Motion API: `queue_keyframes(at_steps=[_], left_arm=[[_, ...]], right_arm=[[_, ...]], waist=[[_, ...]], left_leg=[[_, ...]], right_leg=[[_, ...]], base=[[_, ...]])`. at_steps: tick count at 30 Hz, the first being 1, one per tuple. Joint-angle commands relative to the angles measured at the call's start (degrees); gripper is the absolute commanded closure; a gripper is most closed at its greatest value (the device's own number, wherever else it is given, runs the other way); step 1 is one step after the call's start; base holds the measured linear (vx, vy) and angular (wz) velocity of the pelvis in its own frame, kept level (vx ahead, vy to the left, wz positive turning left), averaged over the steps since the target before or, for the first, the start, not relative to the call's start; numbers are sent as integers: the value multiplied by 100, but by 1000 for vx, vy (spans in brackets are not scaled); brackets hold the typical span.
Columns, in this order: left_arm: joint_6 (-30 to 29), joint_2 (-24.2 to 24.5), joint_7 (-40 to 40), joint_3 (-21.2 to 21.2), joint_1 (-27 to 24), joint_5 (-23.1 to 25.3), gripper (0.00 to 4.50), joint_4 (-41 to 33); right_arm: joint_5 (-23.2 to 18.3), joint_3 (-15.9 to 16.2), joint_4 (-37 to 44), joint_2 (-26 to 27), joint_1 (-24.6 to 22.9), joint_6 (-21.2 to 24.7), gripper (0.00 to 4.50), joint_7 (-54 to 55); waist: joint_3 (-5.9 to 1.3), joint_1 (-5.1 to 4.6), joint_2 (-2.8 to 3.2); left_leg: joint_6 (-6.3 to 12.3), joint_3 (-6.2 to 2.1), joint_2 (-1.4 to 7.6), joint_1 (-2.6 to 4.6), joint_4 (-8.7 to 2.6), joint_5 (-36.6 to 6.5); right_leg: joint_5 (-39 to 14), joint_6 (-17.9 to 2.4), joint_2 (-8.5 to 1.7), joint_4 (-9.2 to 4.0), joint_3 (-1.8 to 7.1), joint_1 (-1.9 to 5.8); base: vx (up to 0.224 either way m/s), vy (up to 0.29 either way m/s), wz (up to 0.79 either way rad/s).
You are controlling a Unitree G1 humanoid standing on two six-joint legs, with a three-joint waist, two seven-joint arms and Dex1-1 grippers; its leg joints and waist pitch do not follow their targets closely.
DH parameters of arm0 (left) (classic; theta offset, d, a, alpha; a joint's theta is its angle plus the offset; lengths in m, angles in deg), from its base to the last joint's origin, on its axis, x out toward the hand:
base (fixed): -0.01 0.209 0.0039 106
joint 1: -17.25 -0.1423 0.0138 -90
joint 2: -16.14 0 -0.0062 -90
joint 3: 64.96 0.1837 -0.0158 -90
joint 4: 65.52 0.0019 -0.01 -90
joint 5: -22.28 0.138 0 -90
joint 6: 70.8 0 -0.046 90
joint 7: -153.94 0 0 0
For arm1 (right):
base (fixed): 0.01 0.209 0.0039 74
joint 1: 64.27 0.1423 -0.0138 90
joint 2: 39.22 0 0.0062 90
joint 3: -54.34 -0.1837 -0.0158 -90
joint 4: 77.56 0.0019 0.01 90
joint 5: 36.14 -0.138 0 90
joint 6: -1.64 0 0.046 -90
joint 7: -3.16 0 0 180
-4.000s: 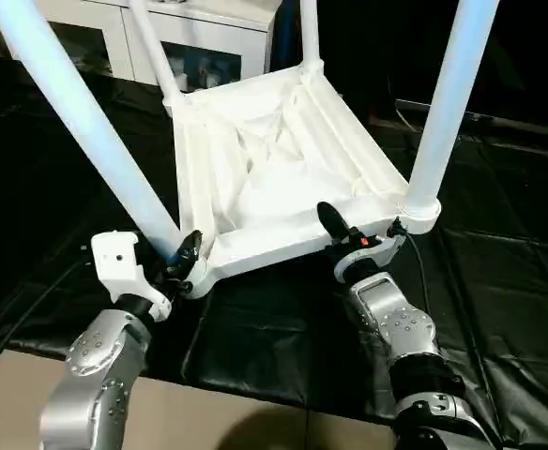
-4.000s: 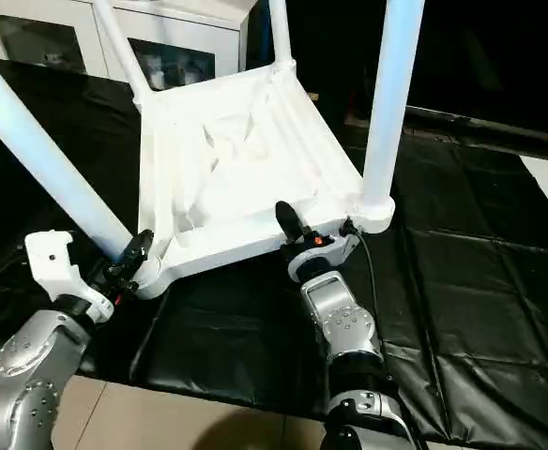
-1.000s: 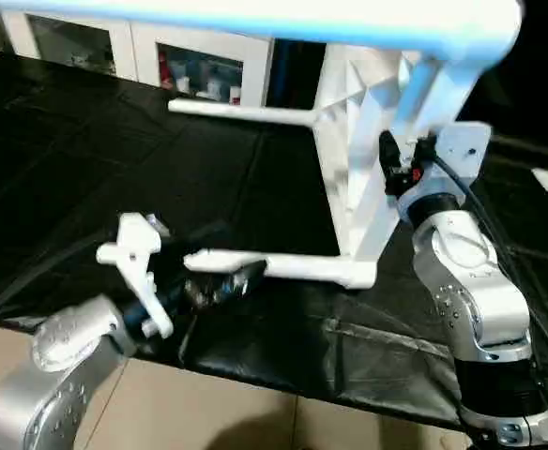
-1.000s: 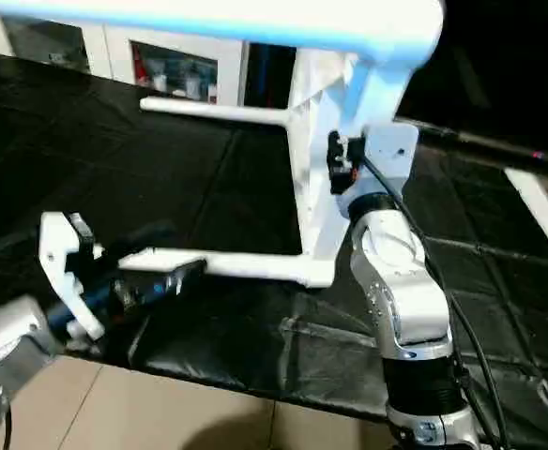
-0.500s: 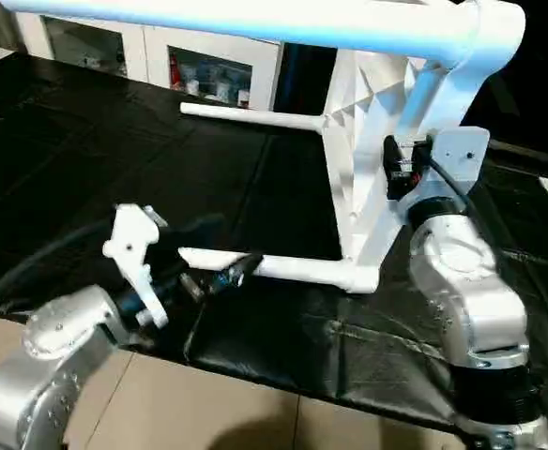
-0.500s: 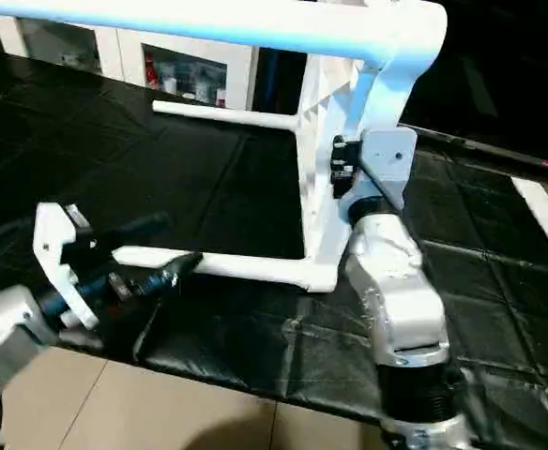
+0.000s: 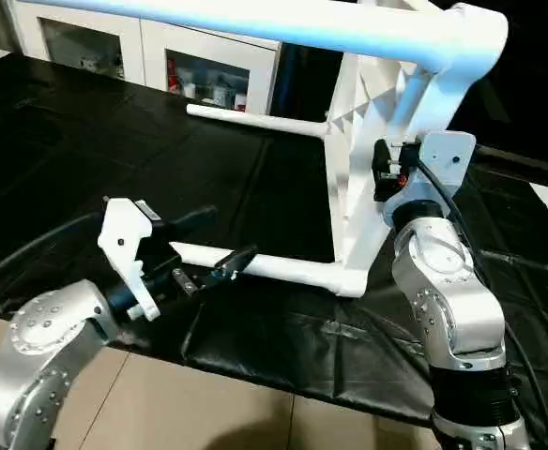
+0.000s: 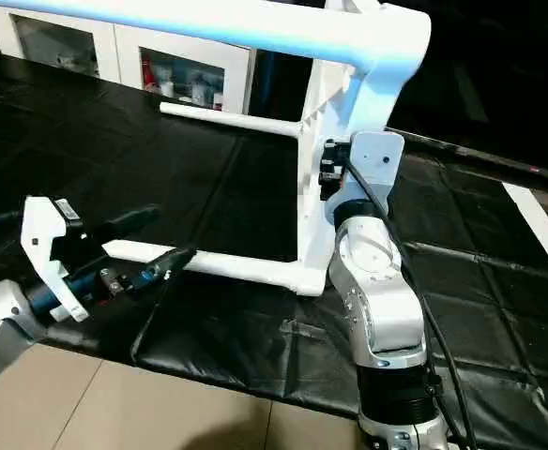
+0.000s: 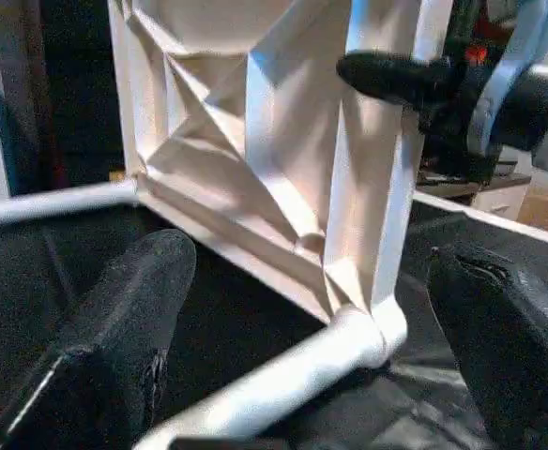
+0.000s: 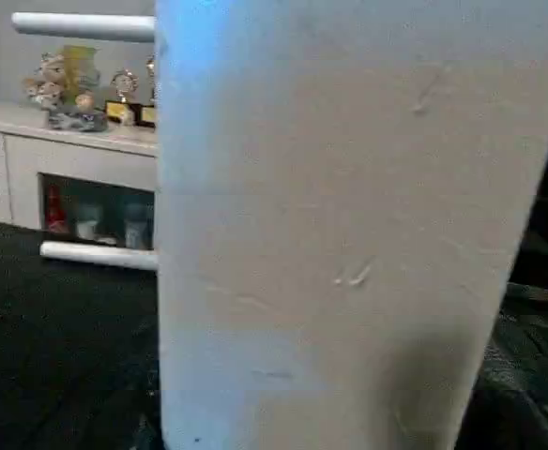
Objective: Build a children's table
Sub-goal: Flip table
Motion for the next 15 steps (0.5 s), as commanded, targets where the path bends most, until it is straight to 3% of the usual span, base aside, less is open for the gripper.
queue_keyframes(at_steps=[1, 5, 8, 10, 13, 15], left_arm=[[32, 75, 4, -47, 187, 102, 0, -184], [208, 245, 5, -18, 381, 350, 0, -195], [310, 355, 17, 53, 543, 552, 0, -190], [423, 399, 92, 89, 813, 753, 0, -151], [456, 338, 153, 39, 938, 738, 0, -104], [467, 352, 159, 47, 953, 780, 0, -70]], right_arm=[[-155, 137, -242, 26, -223, 211, 190, -178], [-232, 72, -280, 54, -308, 45, 147, -370], [-247, 44, -377, 14, -405, -96, 117, -520], [-256, 40, -632, -57, -516, -429, 94, -809], [-268, 109, -847, -96, -486, -767, 94, -1091], [-205, 181, -962, -99, -437, -914, 94, -1137]], waist=[[-205, -7, 206], [-215, -38, 193], [-225, -31, 210], [-221, -29, 234], [-225, -40, 239], [-221, -45, 245]], left_leg=[[-473, -62, 150, -51, -516, -1401], [-467, -67, 158, -95, -510, -1128], [-458, -47, 160, -77, -483, -962], [-457, -52, 165, -82, -484, -901], [-476, -51, 157, -104, -482, -865], [-476, -46, 160, -95, -477, -827]], right_leg=[[-2031, -12, -334, -485, 225, 184], [-1719, -100, -353, -449, 230, 236], [-1484, -131, -354, -431, 239, 232], [-1325, -186, -353, -410, 232, 244], [-1221, -322, -363, -400, 231, 287], [-1169, -345, -359, -394, 232, 274]], base=[[0, 0, 0], [0, 0, 0], [0, 0, 0], [0, 0, 0], [0, 0, 0], [0, 0, 0]])
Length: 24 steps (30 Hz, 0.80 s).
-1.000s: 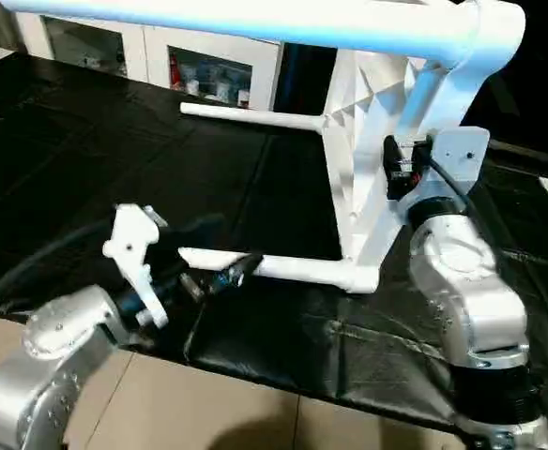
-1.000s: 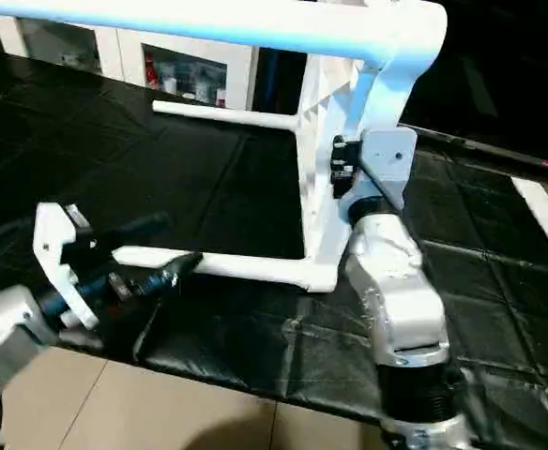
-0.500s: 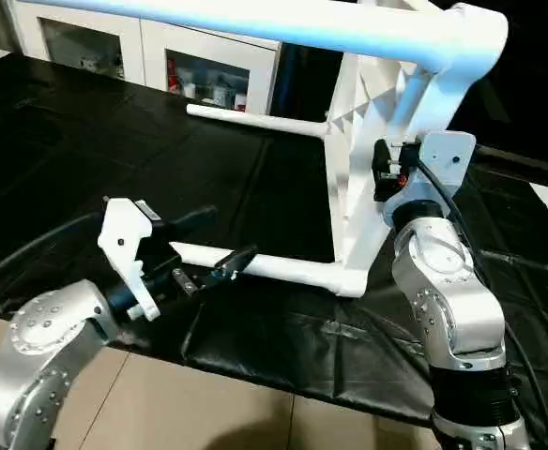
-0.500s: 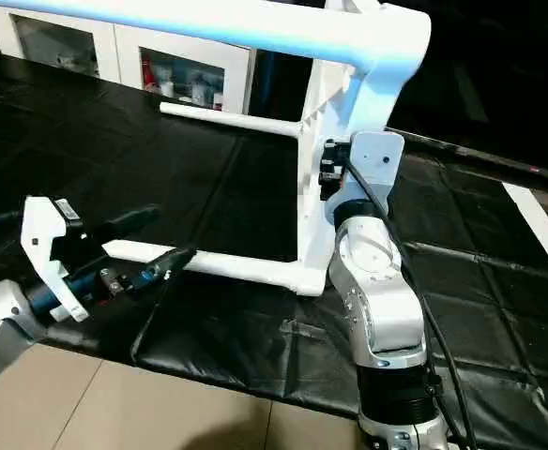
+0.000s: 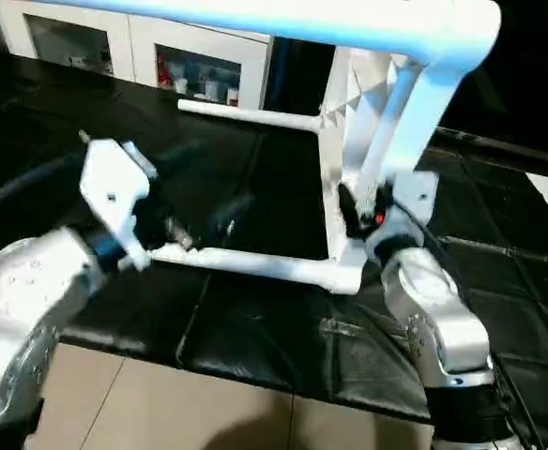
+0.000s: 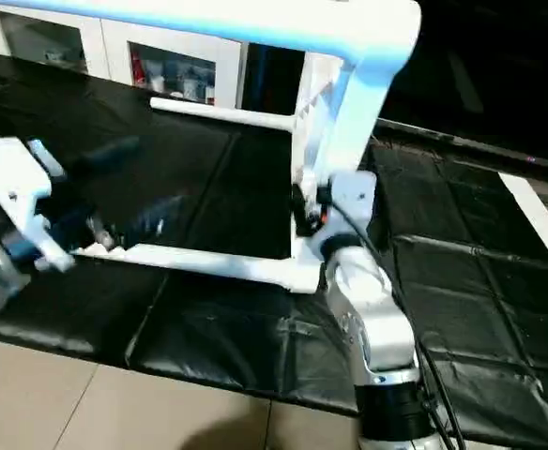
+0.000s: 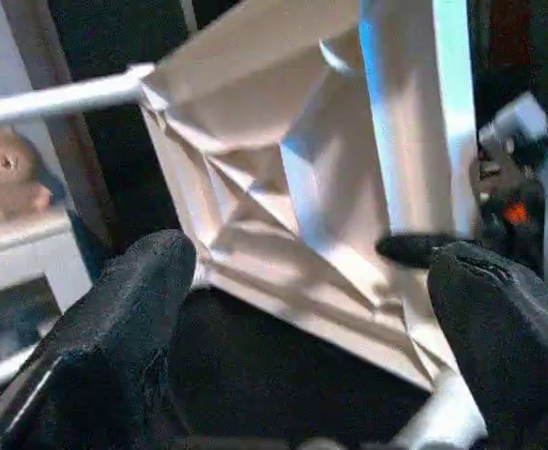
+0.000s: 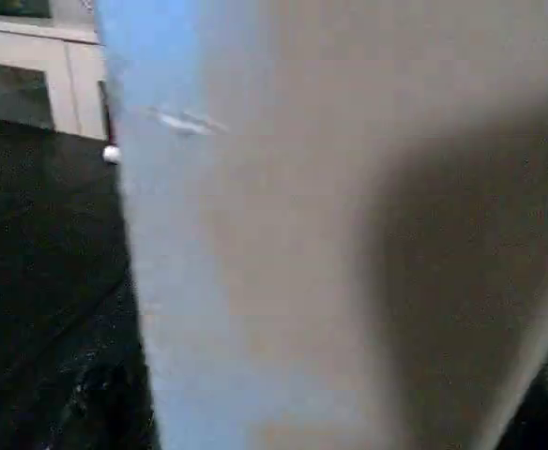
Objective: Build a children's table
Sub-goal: Flip table
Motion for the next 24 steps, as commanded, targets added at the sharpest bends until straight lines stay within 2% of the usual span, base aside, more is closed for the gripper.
queue_keyframes(at_steps=[1, 4, 7, 9, 12, 13, 14, 15, 16, 18, 19, 24], left_arm=[[-2, 1, 31, 45, 42, 74, 0, 8], [-28, 23, 49, 69, 76, 134, 0, 62], [1, 8, 65, 87, 117, 195, 0, 125], [32, 7, 71, 109, 158, 238, 0, 171], [44, 5, 67, 118, 195, 242, 0, 205], [44, 5, 67, 118, 195, 242, 0, 205], [75, 7, 62, 134, 233, 273, 0, 218], [91, 7, 63, 140, 246, 289, 0, 221], [166, 18, 71, 151, 269, 364, 0, 225], [433, 42, 129, 174, 332, 629, 0, 259], [759, 28, 258, 129, 407, 899, 0, 342], [1321, 18, 454, -21, 552, 1267, 0, 453]], right_arm=[[17, 77, -104, -36, 78, -154, 94, -112], [66, 87, -295, 40, 162, -247, 94, -64], [108, 60, -506, 154, 235, -374, 94, 5], [109, -23, -705, 248, 295, -504, 110, 57], [131, -84, -870, 290, 360, -590, 137, 112], [131, -84, -870, 290, 360, -590, 155, 112], [159, -152, -1028, 300, 430, -659, 155, 215], [167, -173, -1074, 301, 451, -681, 165, 247], [172, -212, -1141, 303, 484, -710, 173, 297], [178, -258, -1225, 297, 528, -755, 188, 316], [222, -260, -1254, 290, 538, -789, 195, 321], [304, -286, -1268, 262, 516, -857, 233, 357]], waist=[[-261, 38, 191], [-247, 42, 214], [-240, 34, 211], [-240, 38, 230], [-242, 29, 233], [-241, 29, 232], [-240, 31, 227], [-245, 28, 199], [-245, 30, 218], [-238, 38, 204], [-249, 38, 203], [-261, 39, 223]], left_leg=[[-463, -37, 157, -78, -473, -829], [-466, -41, 159, -70, -483, -981], [-449, -43, 157, -61, -485, -1123], [-440, -50, 162, -57, -491, -1200], [-450, -55, 167, -63, -499, -1190], [-447, -52, 164, -61, -497, -1184], [-445, -52, 163, -66, -499, -1155], [-447, -50, 166, -70, -498, -1131], [-457, -53, 159, -63, -501, -1141], [-440, -42, 165, -55, -496, -1128], [-434, -43, 166, -69, -492, -1079], [-464, -49, 165, -75, -490, -929]], right_leg=[[-1165, -349, -362, -399, 235, 282], [-1399, -348, -361, -421, 235, 270], [-1654, -333, -362, -443, 237, 247], [-1774, -332, -369, -449, 239, 236], [-1668, -376, -366, -437, 231, 239], [-1643, -378, -361, -436, 231, 238], [-1607, -376, -363, -434, 233, 246], [-1604, -376, -368, -433, 232, 247], [-1646, -378, -366, -433, 227, 242], [-1632, -376, -366, -441, 236, 228], [-1563, -368, -370, -435, 240, 252], [-1263, -385, -372, -399, 228, 277]], base=[[0, 0, 0], [0, 0, 0], [0, 0, 0], [0, 0, 0], [0, 0, 0], [0, 0, 0], [0, 0, 0], [0, 0, 0], [0, 0, 0], [0, 0, 0], [0, 0, 0], [0, 0, 0]])
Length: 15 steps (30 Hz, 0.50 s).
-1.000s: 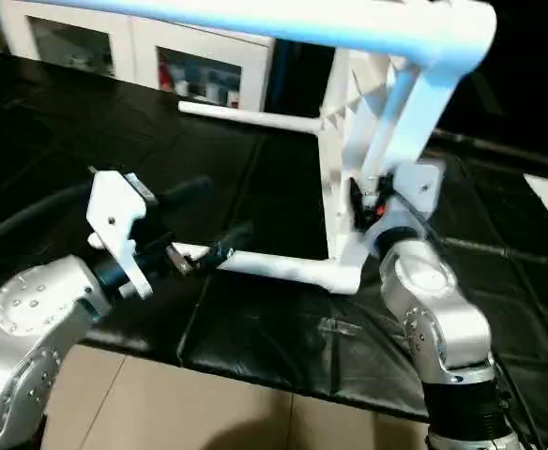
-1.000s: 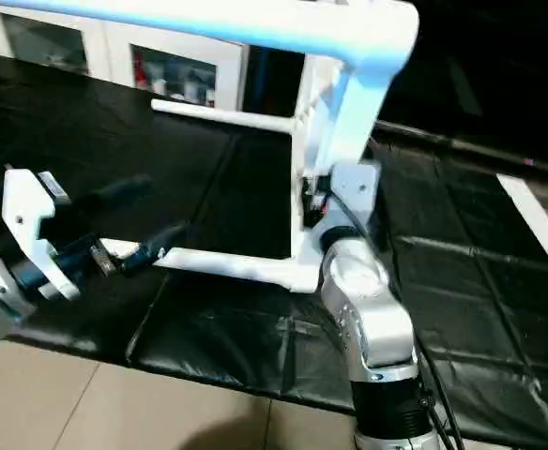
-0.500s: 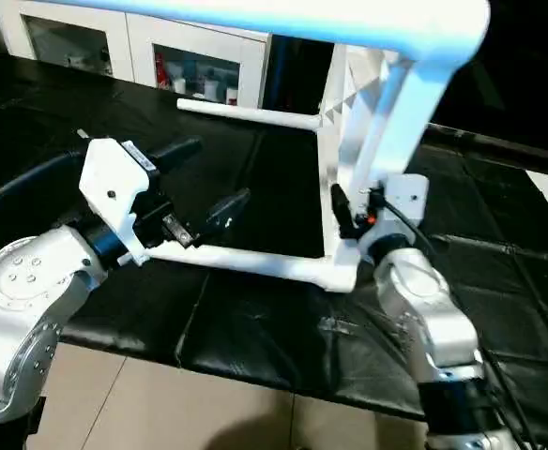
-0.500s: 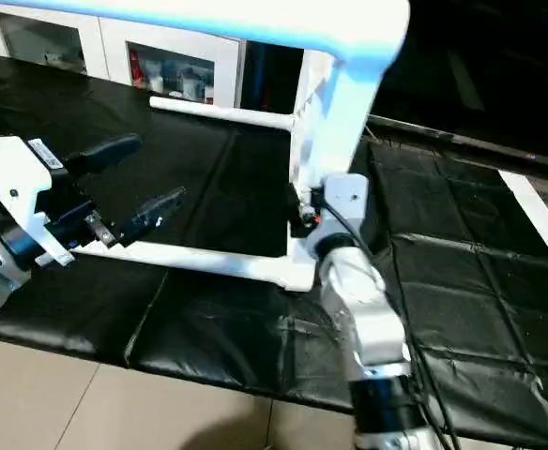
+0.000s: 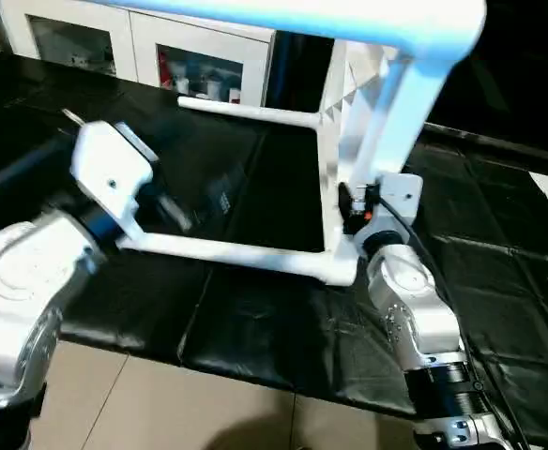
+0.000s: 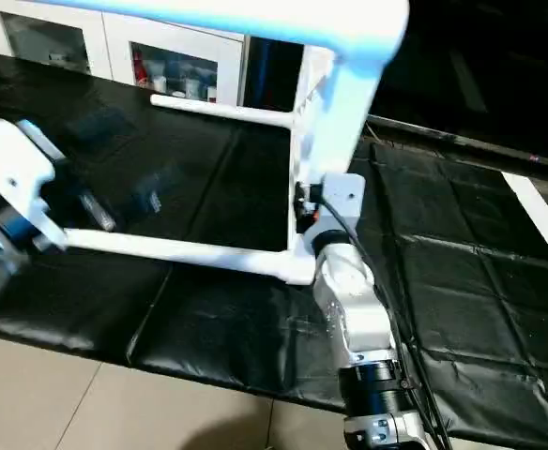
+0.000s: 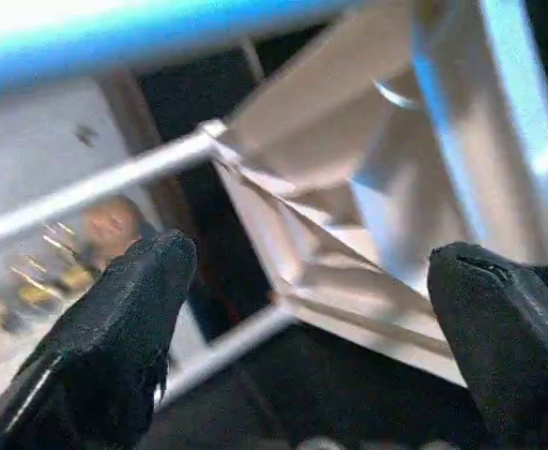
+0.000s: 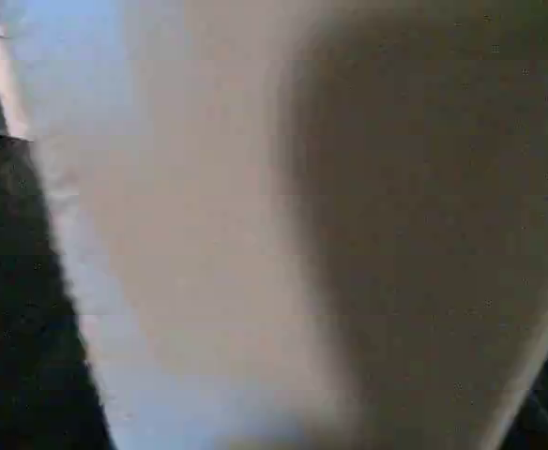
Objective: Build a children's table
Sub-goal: Flip table
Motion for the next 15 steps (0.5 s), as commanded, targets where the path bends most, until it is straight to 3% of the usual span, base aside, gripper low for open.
queue_keyframes(at_steps=[1, 5, 6, 7, 8, 9, 11, 12, 15], left_arm=[[386, 34, 84, -70, 123, 261, 0, 47], [878, 134, 213, -147, 300, 631, 0, 163], [951, 165, 229, -137, 322, 711, 0, 189], [1409, 363, 327, -68, 477, 1187, 0, 349], [1418, 367, 328, -67, 480, 1196, 0, 352], [1711, 471, 371, -34, 577, 1447, 0, 455], [1920, 554, 402, -10, 663, 1632, 0, 535], [2235, 702, 528, 14, 842, 2006, 0, 732], [2490, 941, 830, 34, 1047, 2610, 0, 997]], right_arm=[[44, -39, 6, -87, 40, -80, 246, -12], [179, 34, 9, -188, 40, -213, 253, -18], [196, 41, 12, -195, 36, -225, 256, -25], [254, 54, 35, -222, 8, -272, 257, -63], [254, 54, 36, -222, 8, -273, 257, -64], [272, 48, 54, -222, -15, -286, 257, -77], [282, 42, 69, -223, -35, -295, 257, -84], [323, 49, 83, -245, -55, -329, 257, -77], [438, 124, 134, -320, -58, -404, 257, -83]], waist=[[-279, 30, 206], [-278, 34, 204], [-273, 38, 243], [-266, 32, 217], [-278, 39, 209], [-278, 40, 249], [-273, 45, 238], [-272, 48, 268], [-282, 47, 277]], left_leg=[[-440, -44, 165, -77, -485, -901], [-423, -35, 164, -60, -479, -917], [-441, -40, 164, -60, -482, -937], [-415, -40, 165, -74, -488, -968], [-386, -44, 161, -70, -478, -970], [-402, -48, 162, -66, -478, -940], [-403, -47, 171, -71, -476, -883], [-425, -53, 178, -74, -479, -814], [-421, -49, 165, -73, -464, -713]], right_leg=[[-1190, -384, -373, -407, 232, 288], [-1141, -407, -363, -410, 230, 275], [-1152, -417, -369, -399, 232, 276], [-1211, -395, -362, -429, 229, 276], [-1271, -348, -369, -424, 235, 285], [-1234, -363, -379, -405, 241, 280], [-1170, -400, -387, -402, 240, 283], [-1030, -458, -388, -382, 233, 285], [-829, -476, -381, -363, 234, 299]], base=[[0, 0, 0], [0, 0, 0], [0, 0, 0], [0, 0, 0], [0, 0, 0], [0, 0, 0], [0, 0, 0], [0, 0, 0], [0, 0, 0]])
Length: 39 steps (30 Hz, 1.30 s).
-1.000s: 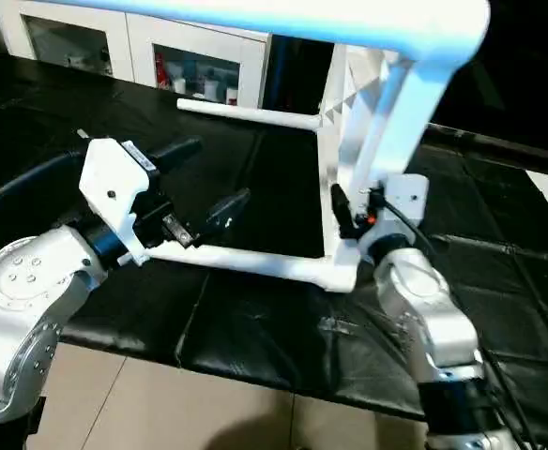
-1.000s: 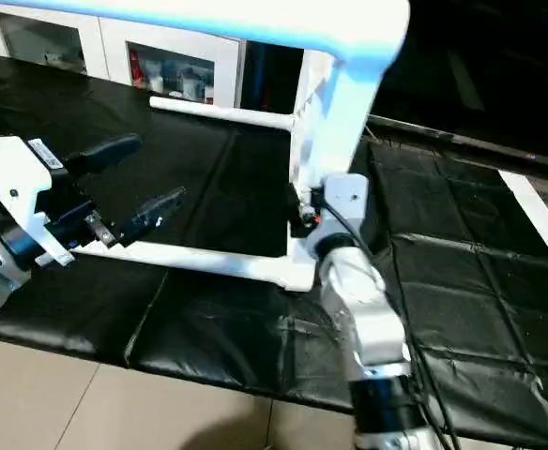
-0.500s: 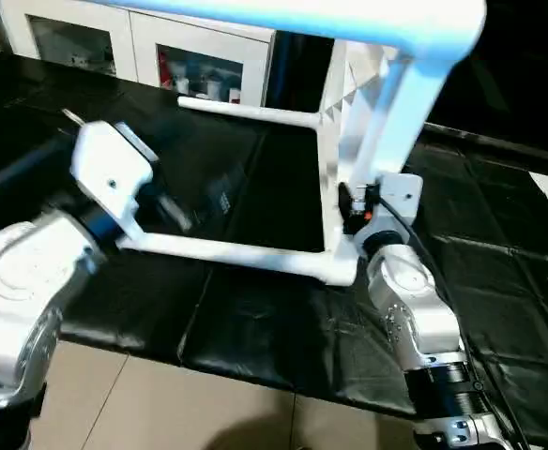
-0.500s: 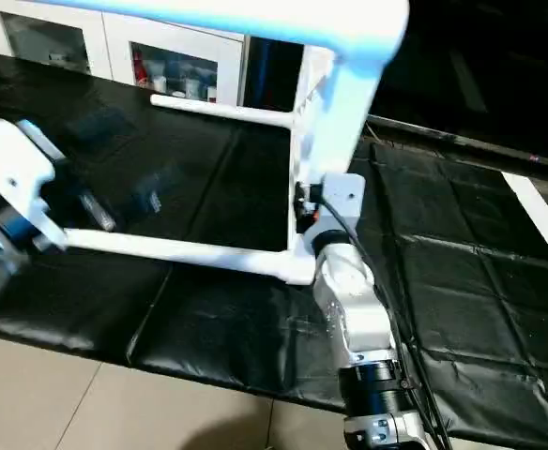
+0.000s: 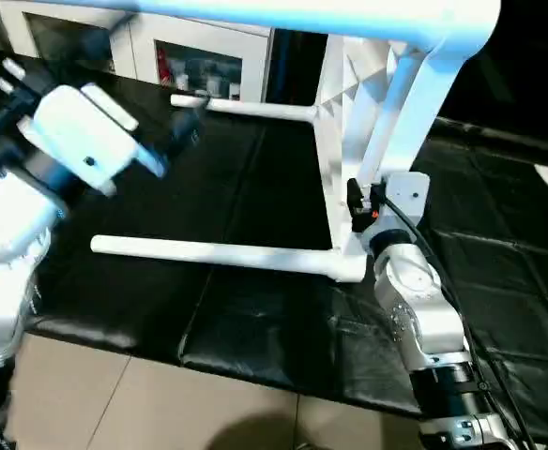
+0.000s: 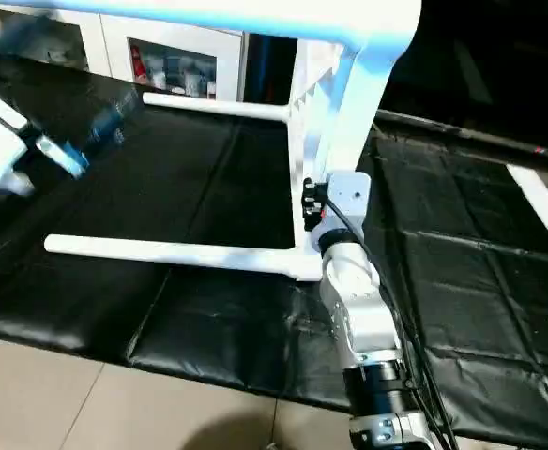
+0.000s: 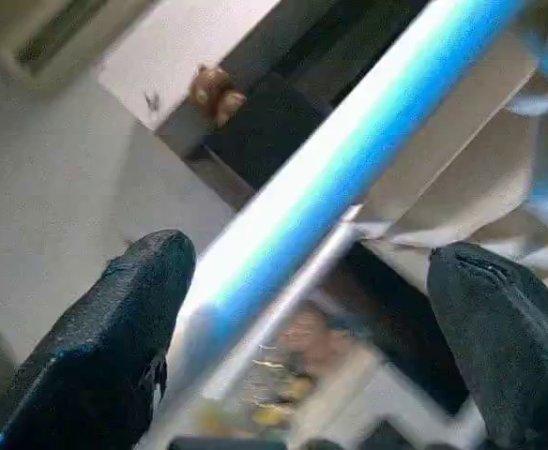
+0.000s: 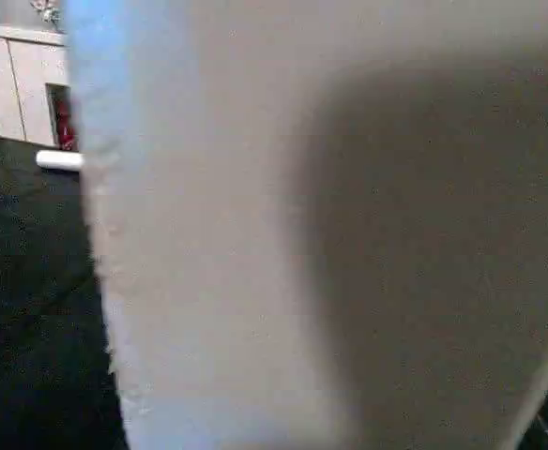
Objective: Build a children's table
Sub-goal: Flip table
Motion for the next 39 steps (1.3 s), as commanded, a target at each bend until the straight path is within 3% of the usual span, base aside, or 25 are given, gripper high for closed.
queue_keyframes(at_steps=[1, 8, 14, 16, 18, 20, 25, 29, 30, 31, 39], left_arm=[[167, 100, 174, 67, 123, 368, 0, 112], [317, 533, 747, -14, 496, 1414, 0, 1130], [207, 622, 945, -87, 600, 1659, 0, 1561], [208, 622, 986, -107, 625, 1686, 0, 1610], [215, 623, 1010, -111, 644, 1704, 0, 1654], [287, 630, 1082, -110, 707, 1706, 36, 1779], [397, 607, 1020, -67, 810, 1571, 74, 1980], [326, 582, 1050, -88, 805, 1586, 90, 1993], [322, 583, 1055, -88, 804, 1587, 113, 1997], [323, 573, 1069, -89, 800, 1586, 121, 1990], [343, 455, 1025, -135, 659, 1418, 170, 1811]], right_arm=[[193, 54, 124, -140, -11, -130, 257, -72], [413, 172, 252, -257, -6, -268, 257, -119], [509, 233, 369, -316, -20, -325, 257, -149], [565, 259, 386, -348, -13, -354, 257, -166], [598, 280, 394, -370, -9, -370, 257, -170], [680, 323, 441, -442, 11, -385, 257, -164], [950, 457, 685, -748, 162, -465, 257, -314], [1060, 513, 784, -915, 252, -519, 257, -423], [1069, 519, 791, -929, 259, -525, 257, -432], [1105, 530, 813, -989, 282, -530, 257, -465], [1168, 490, 814, -1347, 534, -525, 257, -582]], waist=[[-321, 23, 204], [-323, 33, 245], [-339, 47, 272], [-358, 58, 288], [-350, 61, 268], [-348, 65, 285], [-340, 83, 270], [-340, 107, 259], [-338, 113, 269], [-335, 102, 205], [-321, 124, 192]], left_leg=[[-425, -45, 170, -62, -464, -722], [-430, -41, 148, -66, -445, -587], [-424, -34, 155, -73, -434, -393], [-388, -30, 144, -87, -418, -229], [-366, -18, 133, -104, -413, -154], [-369, -22, 141, -100, -417, -186], [-359, -14, 136, -101, -412, -216], [-293, -7, 128, -121, -394, -20], [-272, -2, 125, -127, -385, 49], [-252, 7, 126, -131, -385, 58], [-197, 21, 138, -117, -386, 3]], right_leg=[[-827, -471, -379, -370, 236, 309], [-753, -558, -388, -349, 247, 320], [-290, -732, -389, -299, 243, 327], [-34, -775, -390, -276, 248, 344], [103, -808, -379, -273, 245, 348], [64, -823, -386, -272, 244, 346], [-24, -821, -383, -279, 247, 354], [140, -850, -389, -258, 255, 382], [175, -858, -392, -256, 261, 388], [148, -848, -384, -266, 259, 389], [-220, -763, -395, -275, 258, 355]], base=[[0, 0, 0], [0, 0, 0], [0, 0, 0], [0, 0, 0], [0, 0, 0], [0, 0, 0], [0, 0, 0], [0, 0, 0], [0, 0, 0], [0, 0, 0], [0, 0, 0]])
